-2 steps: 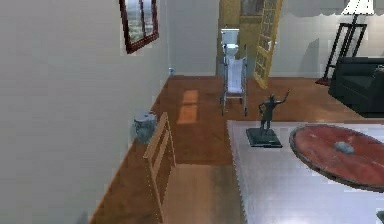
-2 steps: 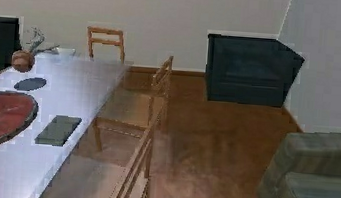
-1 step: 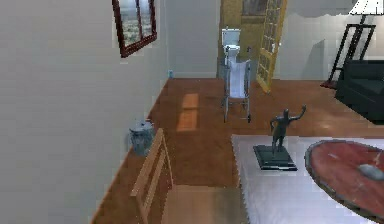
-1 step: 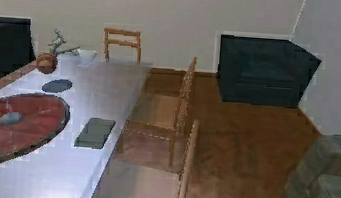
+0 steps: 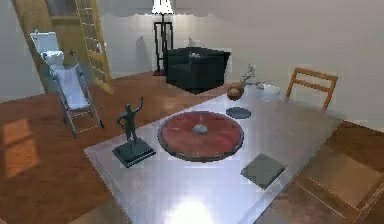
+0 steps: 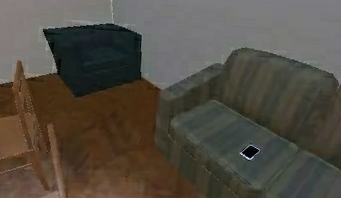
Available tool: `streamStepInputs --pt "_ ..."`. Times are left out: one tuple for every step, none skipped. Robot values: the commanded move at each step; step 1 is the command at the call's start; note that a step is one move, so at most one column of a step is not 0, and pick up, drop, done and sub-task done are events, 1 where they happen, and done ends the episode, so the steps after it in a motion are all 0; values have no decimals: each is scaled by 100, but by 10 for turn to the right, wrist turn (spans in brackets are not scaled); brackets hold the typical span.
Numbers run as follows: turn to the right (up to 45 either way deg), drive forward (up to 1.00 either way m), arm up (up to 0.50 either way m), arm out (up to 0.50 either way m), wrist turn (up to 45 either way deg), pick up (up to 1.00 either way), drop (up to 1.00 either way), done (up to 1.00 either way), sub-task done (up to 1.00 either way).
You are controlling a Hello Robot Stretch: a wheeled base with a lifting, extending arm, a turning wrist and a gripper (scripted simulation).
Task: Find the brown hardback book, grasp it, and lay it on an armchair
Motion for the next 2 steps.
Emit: streamStepInputs --pt "450 0 0 0 0 0 0 0 0" --pt "450 0 0 0 0 0 0 0 0"
